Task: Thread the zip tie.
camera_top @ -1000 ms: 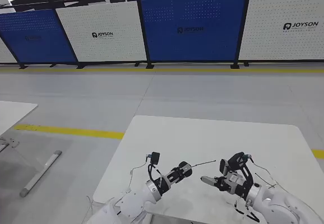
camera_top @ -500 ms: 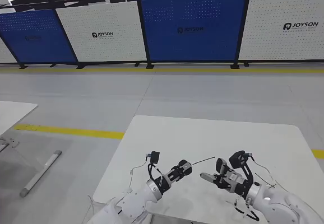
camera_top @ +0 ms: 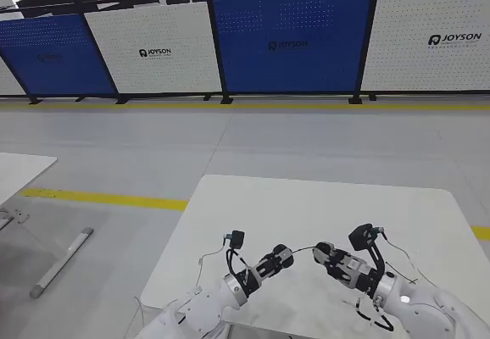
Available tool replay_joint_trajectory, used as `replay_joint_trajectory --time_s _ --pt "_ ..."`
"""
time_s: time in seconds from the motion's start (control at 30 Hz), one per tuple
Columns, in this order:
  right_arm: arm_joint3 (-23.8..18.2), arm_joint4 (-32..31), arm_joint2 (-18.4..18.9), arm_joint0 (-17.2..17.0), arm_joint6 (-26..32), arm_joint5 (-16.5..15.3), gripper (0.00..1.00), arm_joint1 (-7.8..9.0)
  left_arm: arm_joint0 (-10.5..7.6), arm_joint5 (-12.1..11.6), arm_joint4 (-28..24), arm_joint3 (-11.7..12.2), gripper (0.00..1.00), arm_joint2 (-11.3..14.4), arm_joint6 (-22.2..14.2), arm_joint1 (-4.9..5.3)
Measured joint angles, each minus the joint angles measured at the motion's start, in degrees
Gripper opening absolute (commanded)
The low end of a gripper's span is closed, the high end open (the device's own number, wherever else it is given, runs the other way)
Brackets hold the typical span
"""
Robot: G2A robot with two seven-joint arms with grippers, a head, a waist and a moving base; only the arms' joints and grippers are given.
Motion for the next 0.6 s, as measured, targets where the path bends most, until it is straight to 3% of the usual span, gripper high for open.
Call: replay_joint_trajectory --time_s 0.17,0.2,0.23,0.27,0.3,0.6 --pt "-0.19 0.17 0.34 -0.43 0.08 0.00 0.00 -0.07 0.04 -0.14 1.04 0.18 0.00 0.12 0.07 -0.18" --pt "-0.25 0.22 0.36 -0.50 0.13 0.00 0.11 -0.07 0.02 -0.16 1.29 0.20 0.00 0.17 0.07 -0.21" --pt "-0.33 0.35 0.30 -0.54 0.52 0.00 0.36 -0.08 0.01 -0.17 1.47 0.21 0.00 0.21 0.14 -0.27" --pt "-0.36 0.50 0.23 -0.51 0.95 0.00 0.47 -0.10 0.00 -0.16 1.51 0.22 0.00 0.21 0.27 -0.31" --pt "-0.34 0.70 0.15 -0.45 1.37 0.00 0.50 -0.12 -0.01 -0.16 1.55 0.22 0.00 0.18 0.43 -0.35" --pt "0.21 1.46 0.30 -0.46 1.38 0.00 0.47 -0.22 0.24 -0.25 2.19 0.12 0.00 0.00 0.68 -0.63"
